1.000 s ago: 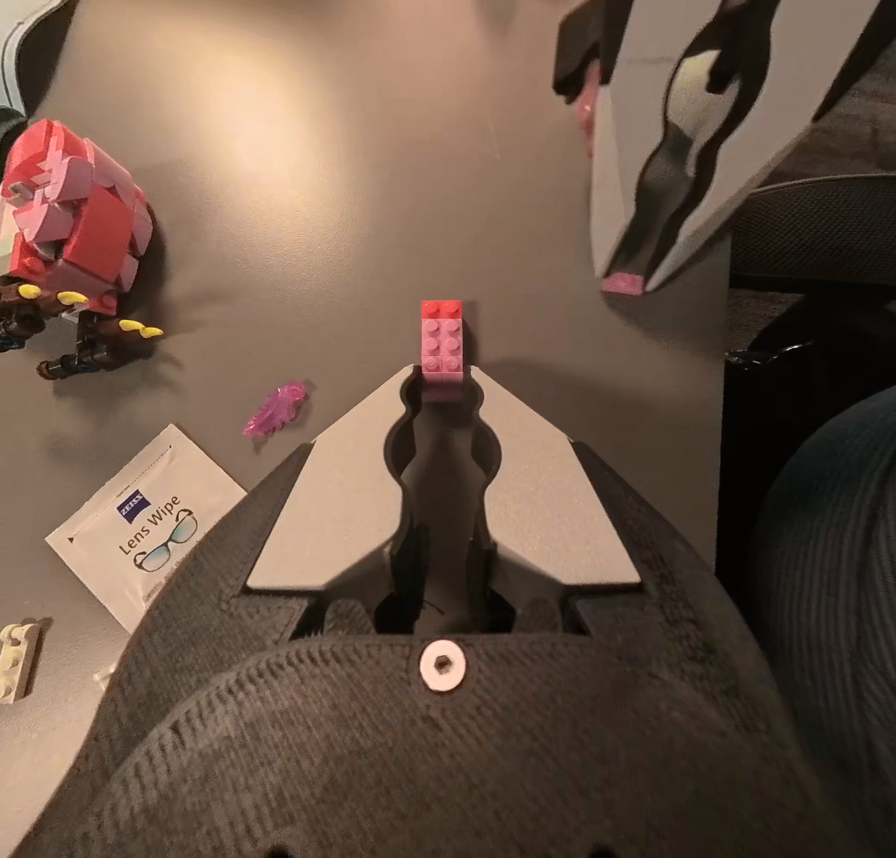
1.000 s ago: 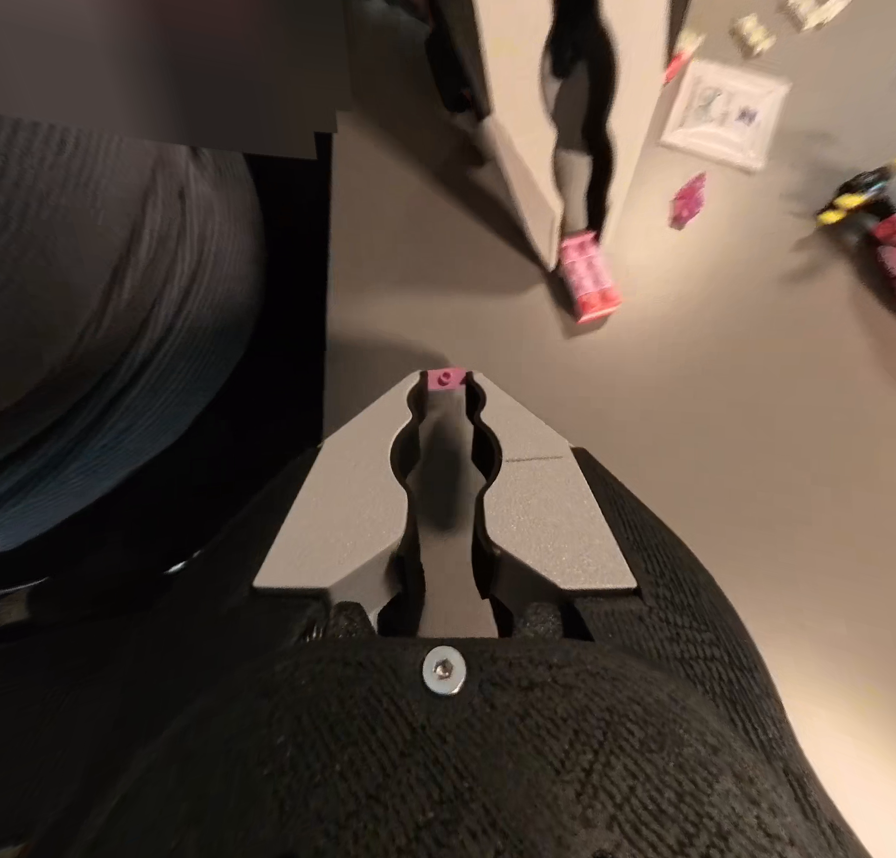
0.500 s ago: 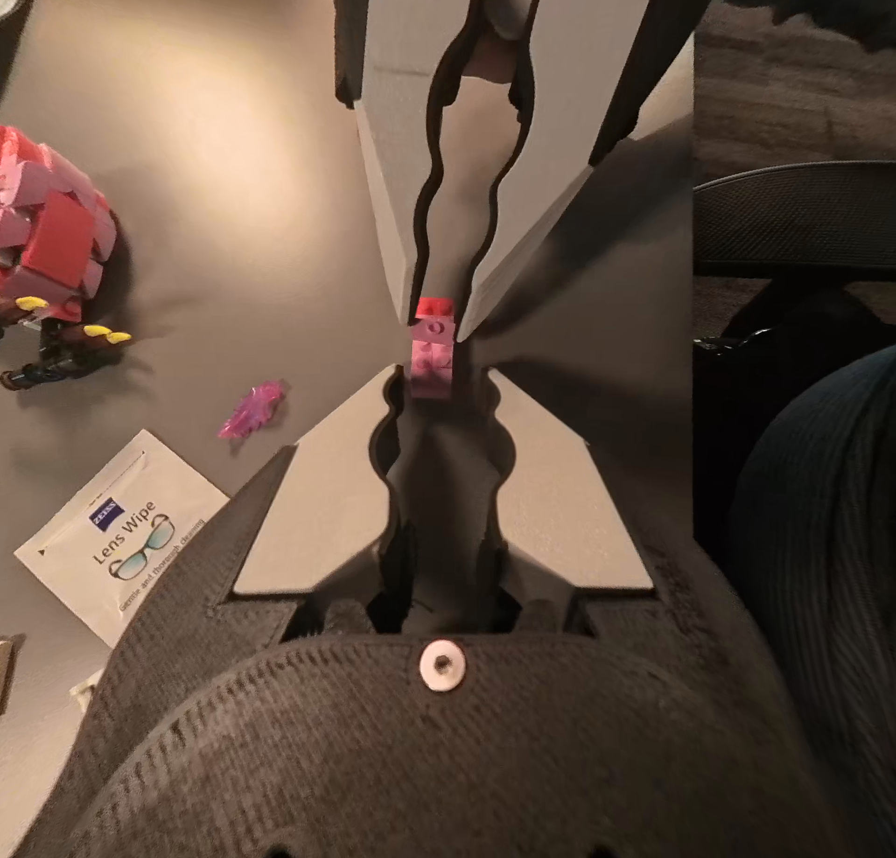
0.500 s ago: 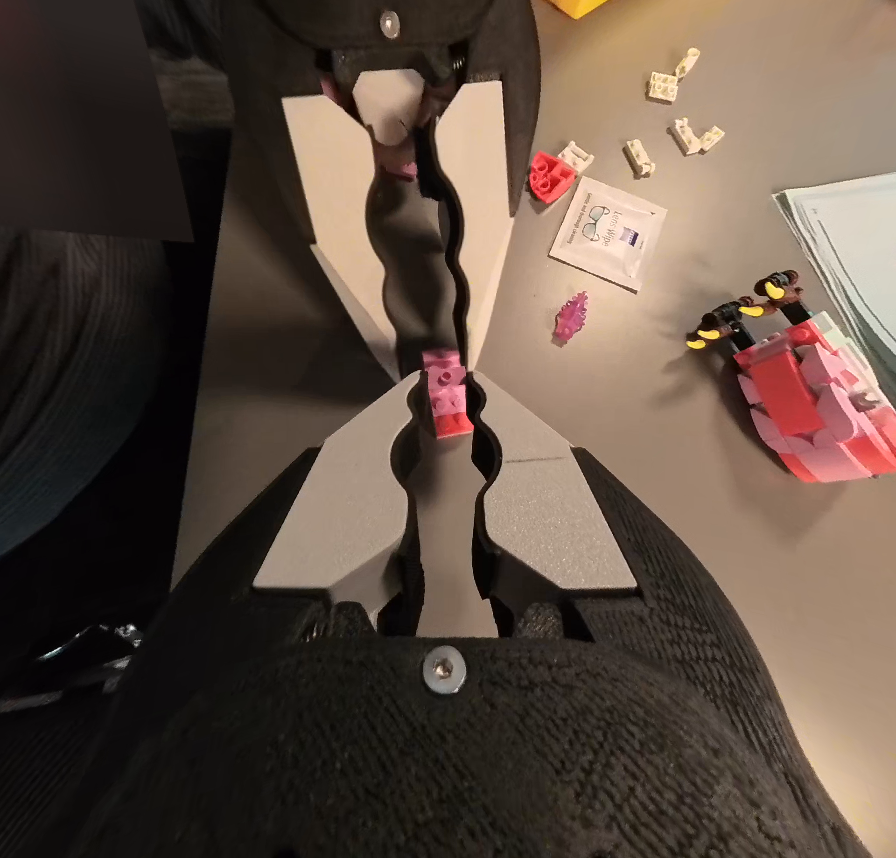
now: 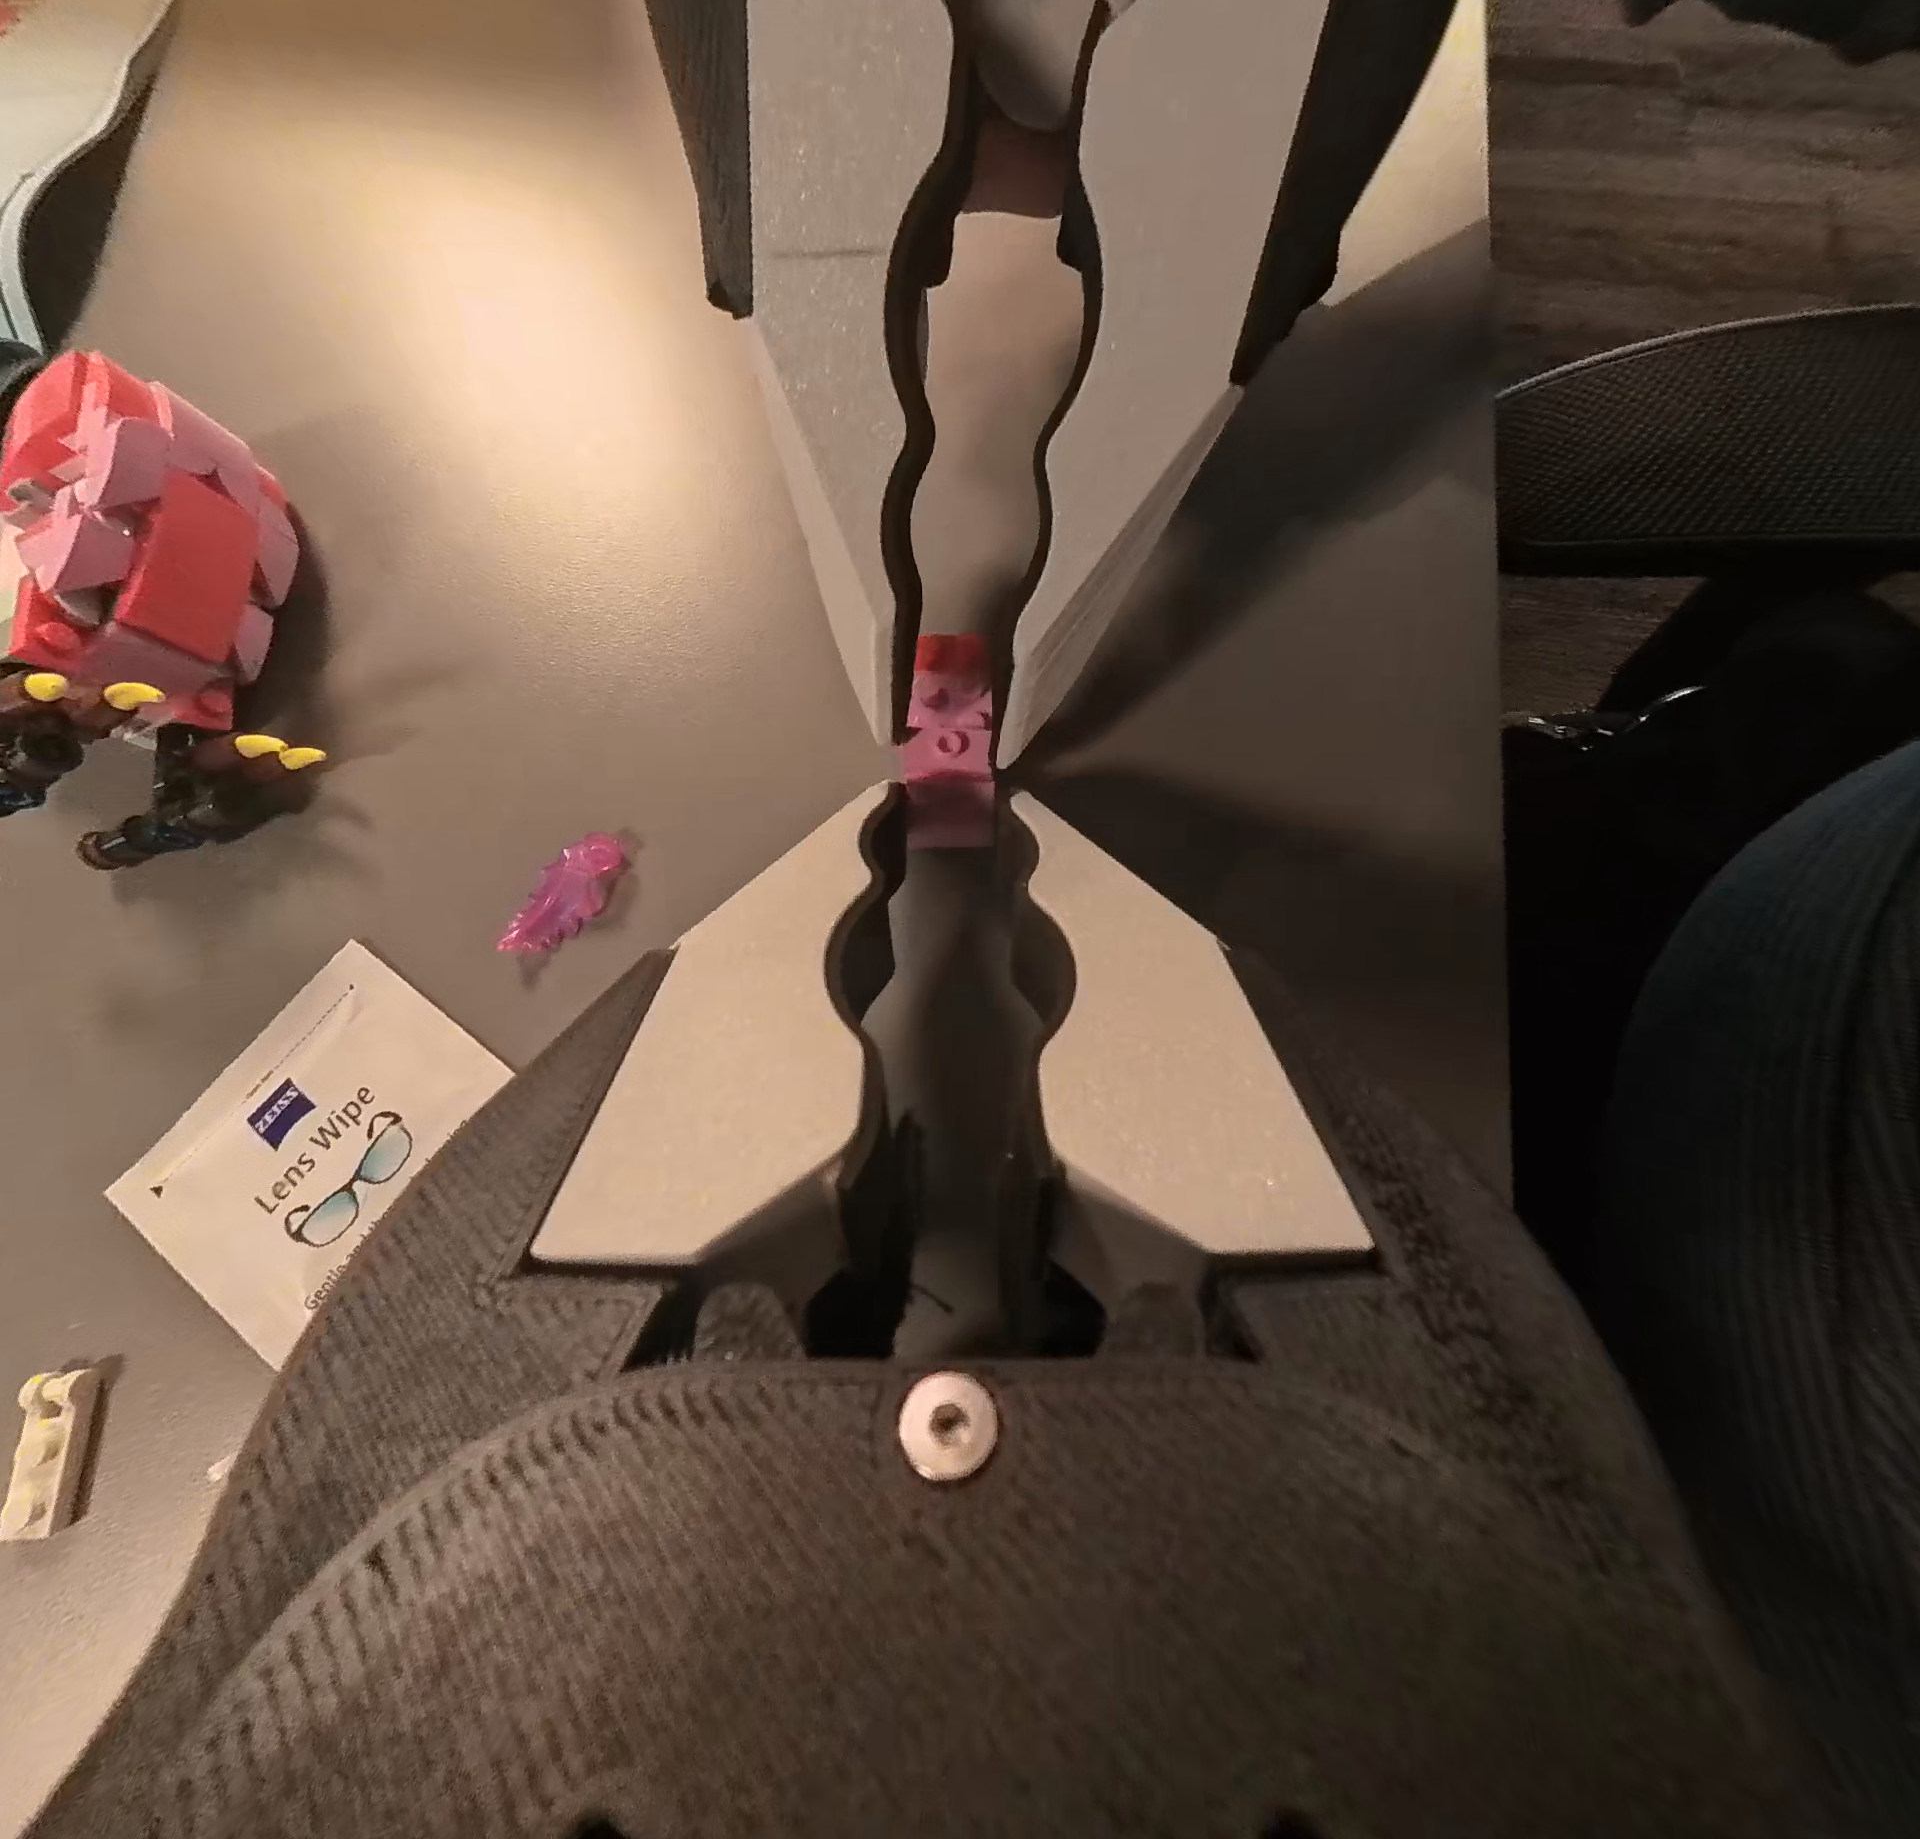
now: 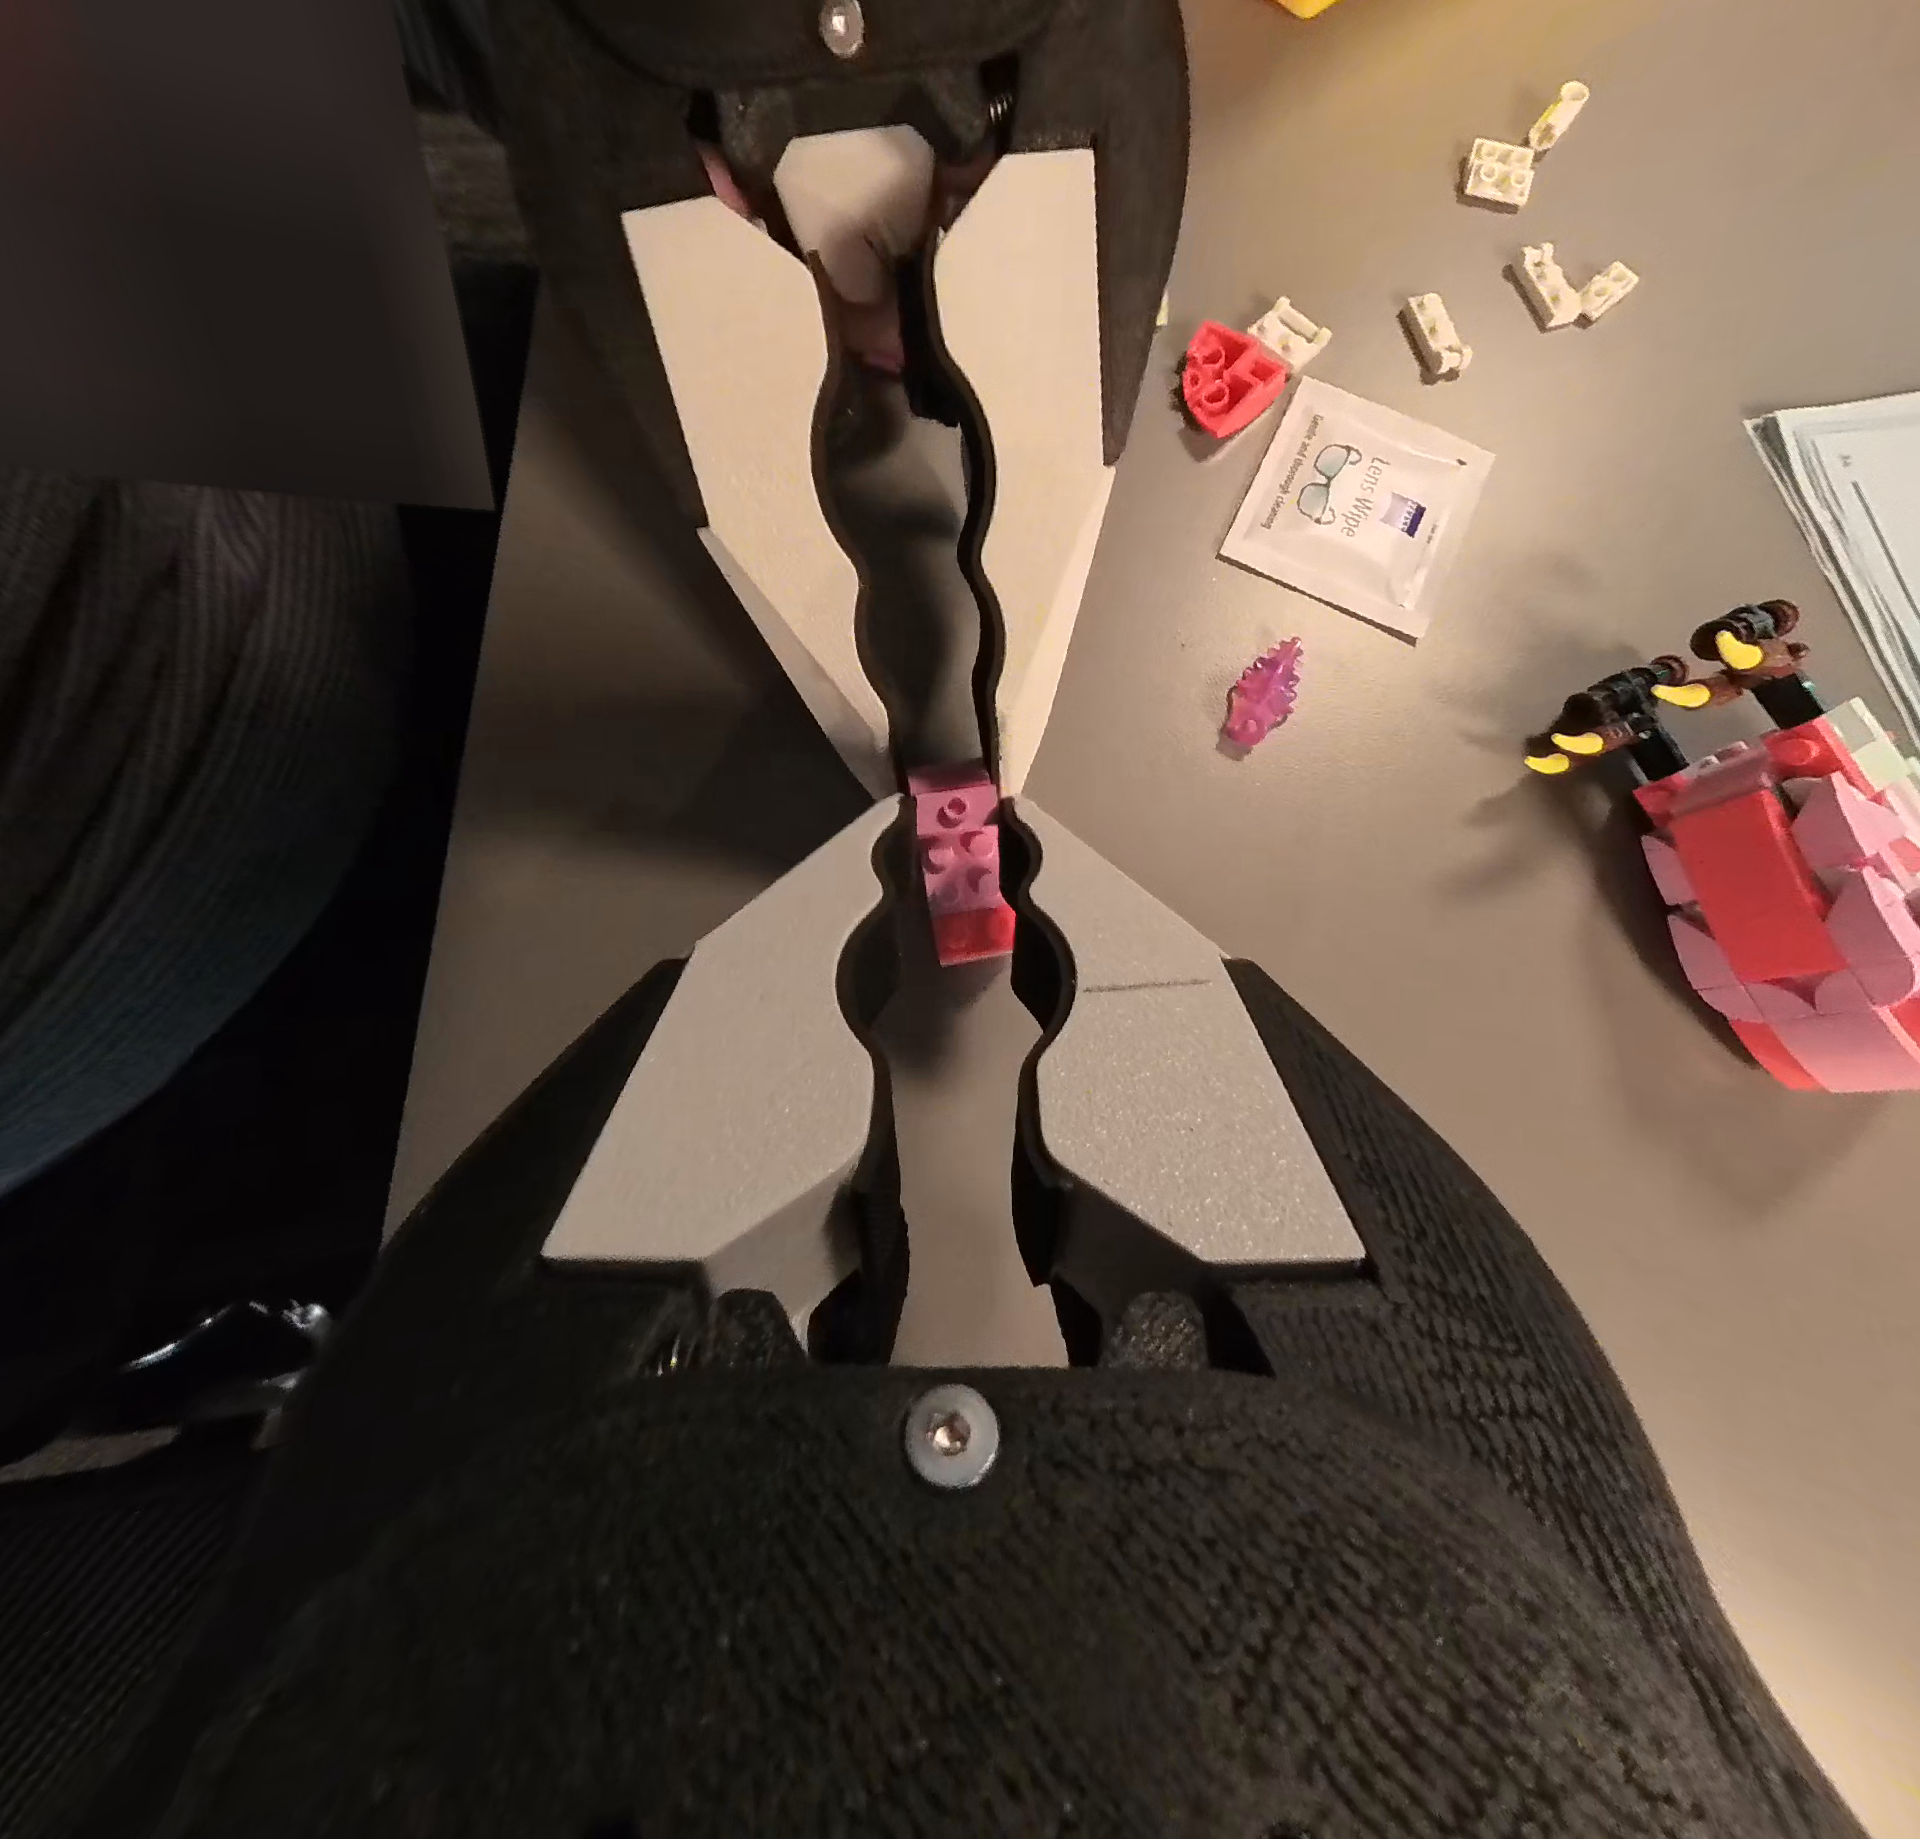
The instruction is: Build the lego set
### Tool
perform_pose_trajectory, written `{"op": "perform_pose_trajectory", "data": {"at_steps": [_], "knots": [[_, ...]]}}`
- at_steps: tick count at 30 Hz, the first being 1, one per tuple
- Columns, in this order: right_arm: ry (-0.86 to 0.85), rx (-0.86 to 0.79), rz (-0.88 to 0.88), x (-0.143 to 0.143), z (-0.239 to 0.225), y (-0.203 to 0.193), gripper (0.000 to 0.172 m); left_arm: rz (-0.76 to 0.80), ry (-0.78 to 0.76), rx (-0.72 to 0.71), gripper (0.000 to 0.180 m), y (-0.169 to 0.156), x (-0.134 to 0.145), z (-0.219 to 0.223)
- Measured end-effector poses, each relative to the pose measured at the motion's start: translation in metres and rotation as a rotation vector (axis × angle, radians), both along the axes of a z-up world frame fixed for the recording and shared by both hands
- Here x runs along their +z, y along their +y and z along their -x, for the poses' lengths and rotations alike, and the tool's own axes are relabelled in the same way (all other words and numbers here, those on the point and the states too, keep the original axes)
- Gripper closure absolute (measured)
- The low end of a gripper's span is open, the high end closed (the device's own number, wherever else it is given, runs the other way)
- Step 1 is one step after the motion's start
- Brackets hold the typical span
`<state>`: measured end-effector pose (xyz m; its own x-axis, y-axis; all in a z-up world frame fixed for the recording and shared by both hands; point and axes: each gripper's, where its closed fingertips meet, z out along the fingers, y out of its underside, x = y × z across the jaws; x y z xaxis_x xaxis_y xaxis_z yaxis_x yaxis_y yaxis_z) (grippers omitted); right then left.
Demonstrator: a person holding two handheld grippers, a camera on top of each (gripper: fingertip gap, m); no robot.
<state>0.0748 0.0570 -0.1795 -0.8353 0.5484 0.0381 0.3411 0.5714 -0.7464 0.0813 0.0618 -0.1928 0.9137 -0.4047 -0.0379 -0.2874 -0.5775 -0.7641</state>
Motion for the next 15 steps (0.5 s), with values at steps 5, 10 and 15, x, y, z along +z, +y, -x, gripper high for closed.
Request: {"op": "perform_pose_trajectory", "data": {"at_steps": [5,10,15], "knots": [[0.001,0.001,0.001,0.002,0.0,0.0,0.152,-0.024,-0.011,0.0,0.165,0.0,0.004,0.0],[0.054,-0.029,-0.013,0.007,0.001,0.003,0.126,-0.044,-0.04,0.036,0.165,0.002,0.009,0.004],[0.487,-0.1,-0.35,0.017,0.022,0.018,0.12,-0.061,-0.095,0.151,0.165,0.006,0.026,0.019]]}}
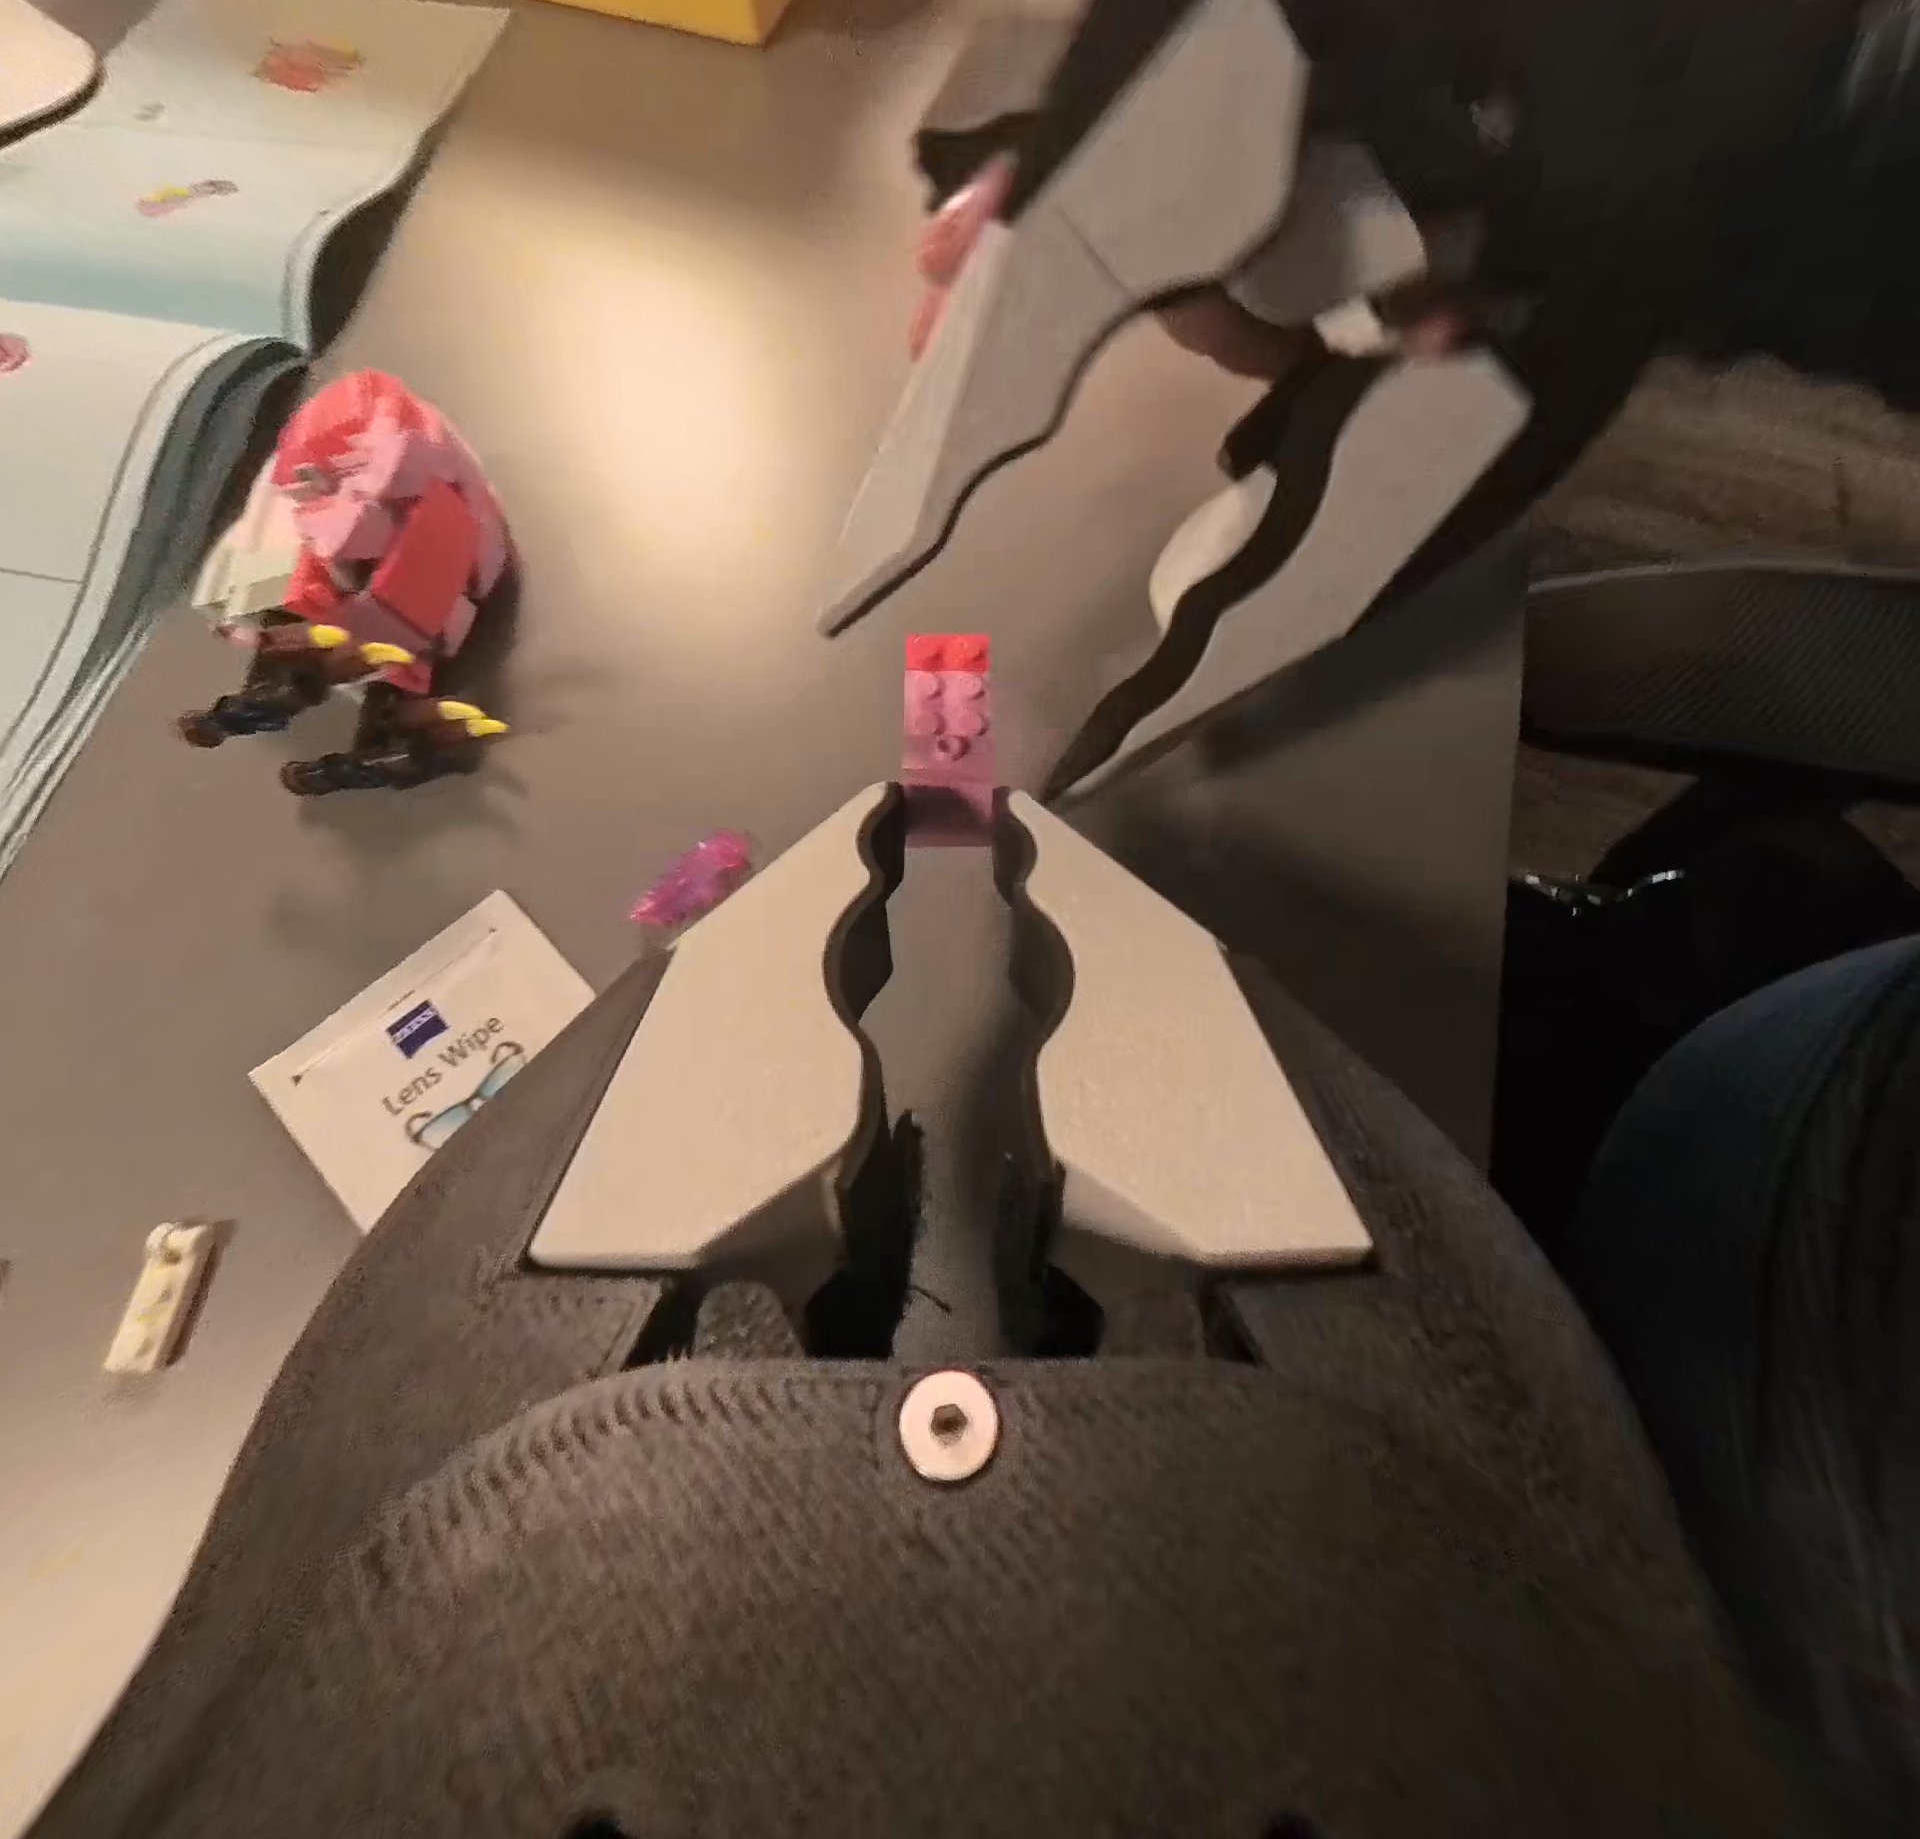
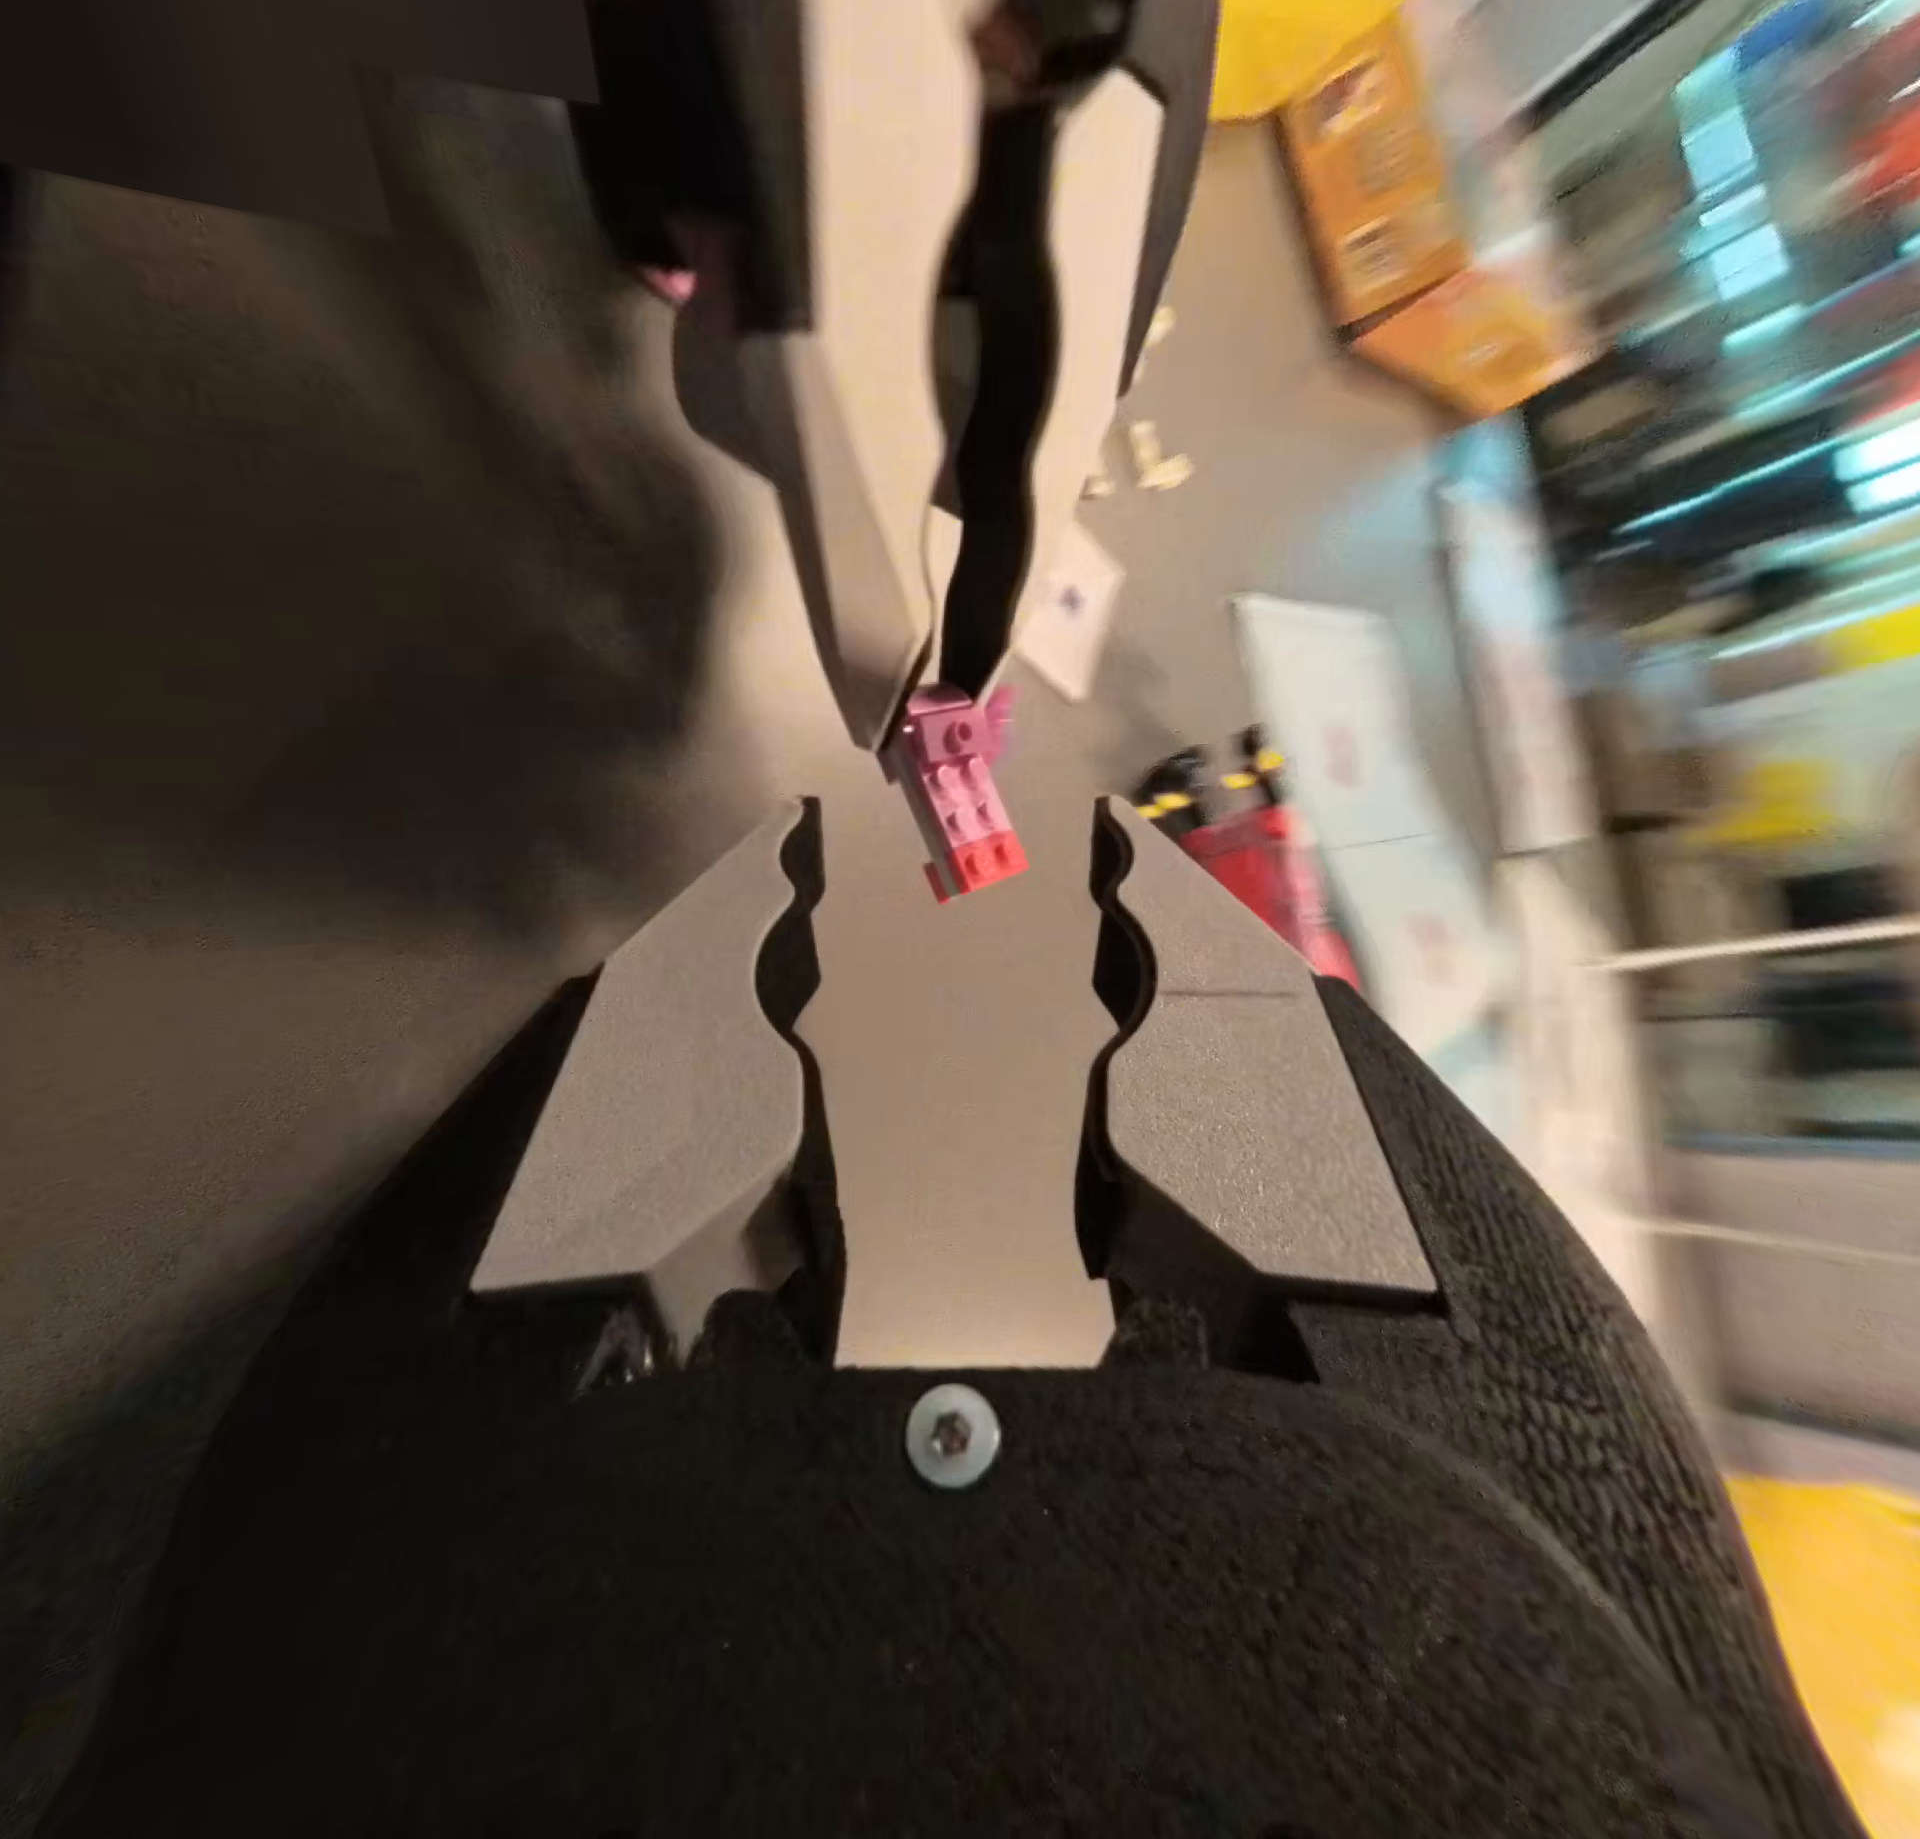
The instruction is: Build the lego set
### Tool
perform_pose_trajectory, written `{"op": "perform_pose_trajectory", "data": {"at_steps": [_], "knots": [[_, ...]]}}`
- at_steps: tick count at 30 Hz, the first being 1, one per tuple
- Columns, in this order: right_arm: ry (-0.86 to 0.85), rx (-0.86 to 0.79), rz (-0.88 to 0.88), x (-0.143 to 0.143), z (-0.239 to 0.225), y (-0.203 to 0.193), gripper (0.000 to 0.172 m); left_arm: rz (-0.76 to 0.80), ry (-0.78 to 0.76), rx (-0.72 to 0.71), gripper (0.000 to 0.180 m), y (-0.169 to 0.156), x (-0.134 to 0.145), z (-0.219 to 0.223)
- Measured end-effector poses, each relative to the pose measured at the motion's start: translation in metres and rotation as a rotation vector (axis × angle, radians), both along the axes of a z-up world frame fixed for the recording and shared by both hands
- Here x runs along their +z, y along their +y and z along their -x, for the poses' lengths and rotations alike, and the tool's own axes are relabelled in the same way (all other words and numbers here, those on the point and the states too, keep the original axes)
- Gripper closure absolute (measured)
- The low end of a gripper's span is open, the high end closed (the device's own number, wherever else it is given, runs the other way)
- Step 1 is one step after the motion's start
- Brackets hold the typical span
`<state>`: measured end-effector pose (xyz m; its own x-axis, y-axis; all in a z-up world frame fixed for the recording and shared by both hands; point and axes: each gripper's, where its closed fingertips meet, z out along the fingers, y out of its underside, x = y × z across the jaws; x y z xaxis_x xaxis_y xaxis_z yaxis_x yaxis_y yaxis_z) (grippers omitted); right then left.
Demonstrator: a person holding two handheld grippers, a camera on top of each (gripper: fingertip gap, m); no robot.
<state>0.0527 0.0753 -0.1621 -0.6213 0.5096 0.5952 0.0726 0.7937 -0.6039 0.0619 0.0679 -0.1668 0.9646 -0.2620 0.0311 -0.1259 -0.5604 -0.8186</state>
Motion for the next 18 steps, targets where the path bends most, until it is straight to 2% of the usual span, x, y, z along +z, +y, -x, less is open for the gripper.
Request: {"op": "perform_pose_trajectory", "data": {"at_steps": [3,5,11,18], "knots": [[0.3,-0.036,-0.344,0.011,0.012,0.008,0.133,-0.003,-0.045,0.044,0.165,0.002,0.012,0.007],[0.427,-0.029,-0.487,0.015,0.016,0.006,0.144,0.0,-0.068,0.06,0.165,0.002,0.018,0.01],[0.563,-0.072,-0.594,0.025,0.025,0.005,0.159,0.01,-0.111,0.074,0.165,0.002,0.024,0.01],[0.581,-0.065,-0.606,0.03,0.026,0.004,0.165,-0.007,-0.087,0.075,0.165,0.001,0.029,0.01]]}}
